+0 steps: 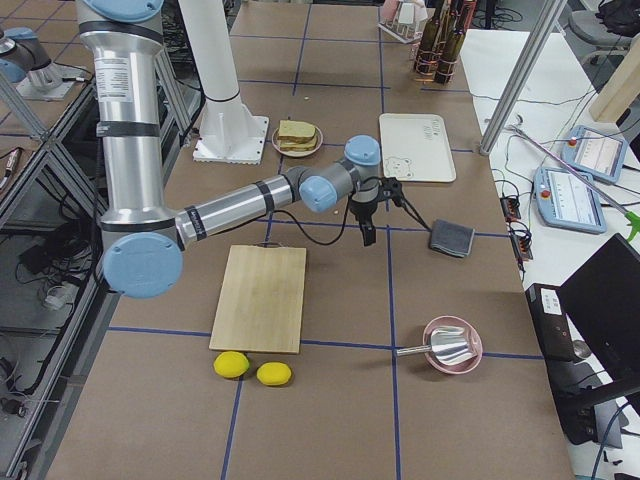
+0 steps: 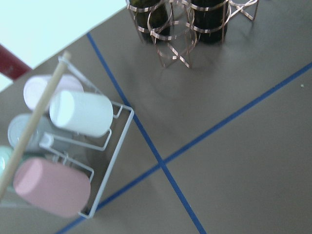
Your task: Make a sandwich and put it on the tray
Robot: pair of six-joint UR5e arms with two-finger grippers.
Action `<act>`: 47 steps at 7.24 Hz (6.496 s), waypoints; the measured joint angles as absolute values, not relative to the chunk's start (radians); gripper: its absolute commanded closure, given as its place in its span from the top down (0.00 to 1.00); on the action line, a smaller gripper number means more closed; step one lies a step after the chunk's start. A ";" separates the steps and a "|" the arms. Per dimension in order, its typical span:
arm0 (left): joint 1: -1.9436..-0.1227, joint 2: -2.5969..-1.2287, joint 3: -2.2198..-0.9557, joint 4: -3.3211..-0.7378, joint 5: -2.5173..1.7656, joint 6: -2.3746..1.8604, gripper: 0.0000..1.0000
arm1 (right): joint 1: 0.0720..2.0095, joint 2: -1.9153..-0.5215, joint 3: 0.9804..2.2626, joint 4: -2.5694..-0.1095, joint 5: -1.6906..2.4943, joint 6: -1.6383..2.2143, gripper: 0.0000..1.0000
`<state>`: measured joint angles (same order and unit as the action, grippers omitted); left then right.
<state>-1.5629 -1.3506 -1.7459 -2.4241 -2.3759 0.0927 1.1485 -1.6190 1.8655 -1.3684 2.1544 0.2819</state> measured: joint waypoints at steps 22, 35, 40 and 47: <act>-0.206 -1.919 -1.822 -2.189 -1.617 -1.504 0.00 | 1.634 -1.886 1.851 -1.678 2.287 -0.244 1.00; -0.751 -2.492 -0.973 -2.319 -1.866 -1.093 0.99 | 1.653 -1.901 1.850 -1.680 2.281 -0.245 1.00; -0.836 -2.386 -1.178 -2.230 -1.911 -0.920 1.00 | 1.654 -1.910 1.851 -1.679 2.281 -0.245 1.00; -1.262 -1.687 -1.940 -1.721 -2.225 -0.113 1.00 | 1.643 -1.827 1.865 -1.683 2.292 -0.227 1.00</act>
